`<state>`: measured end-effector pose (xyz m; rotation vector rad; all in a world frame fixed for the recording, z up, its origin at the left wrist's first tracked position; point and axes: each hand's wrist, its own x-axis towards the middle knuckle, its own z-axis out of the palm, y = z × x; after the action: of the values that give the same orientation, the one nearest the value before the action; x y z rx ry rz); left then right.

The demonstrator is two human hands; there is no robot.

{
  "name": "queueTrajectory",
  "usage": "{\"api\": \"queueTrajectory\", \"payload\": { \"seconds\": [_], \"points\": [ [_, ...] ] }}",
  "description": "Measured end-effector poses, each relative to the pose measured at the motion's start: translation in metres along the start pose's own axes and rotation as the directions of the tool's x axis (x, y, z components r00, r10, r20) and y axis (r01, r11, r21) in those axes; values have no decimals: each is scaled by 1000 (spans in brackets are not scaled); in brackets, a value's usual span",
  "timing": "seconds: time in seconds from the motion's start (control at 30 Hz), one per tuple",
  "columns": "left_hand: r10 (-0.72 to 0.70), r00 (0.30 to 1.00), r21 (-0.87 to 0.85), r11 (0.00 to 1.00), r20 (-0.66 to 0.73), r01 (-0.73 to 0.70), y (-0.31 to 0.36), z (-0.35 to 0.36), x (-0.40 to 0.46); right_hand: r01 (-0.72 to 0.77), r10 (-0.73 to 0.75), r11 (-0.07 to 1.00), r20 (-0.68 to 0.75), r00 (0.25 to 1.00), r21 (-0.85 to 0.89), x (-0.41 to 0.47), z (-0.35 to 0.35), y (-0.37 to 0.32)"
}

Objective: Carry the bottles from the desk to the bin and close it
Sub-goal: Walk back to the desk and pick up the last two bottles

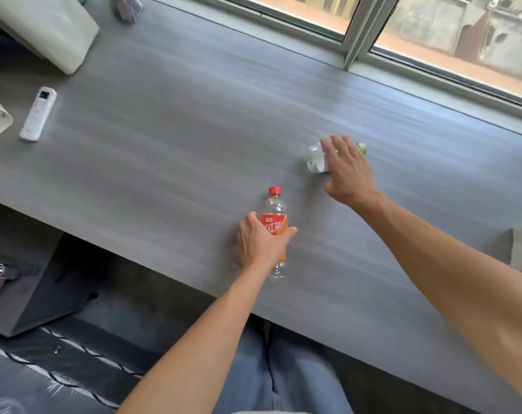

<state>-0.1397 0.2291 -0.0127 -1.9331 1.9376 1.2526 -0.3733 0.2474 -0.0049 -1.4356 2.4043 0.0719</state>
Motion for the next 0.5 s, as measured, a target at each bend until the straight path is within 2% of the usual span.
{"api": "queueTrajectory", "payload": {
  "seconds": [0.13, 0.27, 0.37, 0.5],
  "points": [
    [13, 998, 114, 993, -65, -6, -5, 16, 8, 9, -9, 997, 5, 1000, -74, 23, 12, 9],
    [48, 993, 140, 990, -106, -33, -14, 18, 15, -37, 35, 998, -54, 998, -54, 25, 19, 11],
    [64, 995, 147, 988, -80, -51, -17, 12, 13, -104, 106, 993, -36, 994, 50, 8, 20, 10],
    [73, 997, 163, 984, 10, -73, -27, -2, 11, -213, 196, 950, 97, 976, 229, -29, 27, 6]
  ]
}}
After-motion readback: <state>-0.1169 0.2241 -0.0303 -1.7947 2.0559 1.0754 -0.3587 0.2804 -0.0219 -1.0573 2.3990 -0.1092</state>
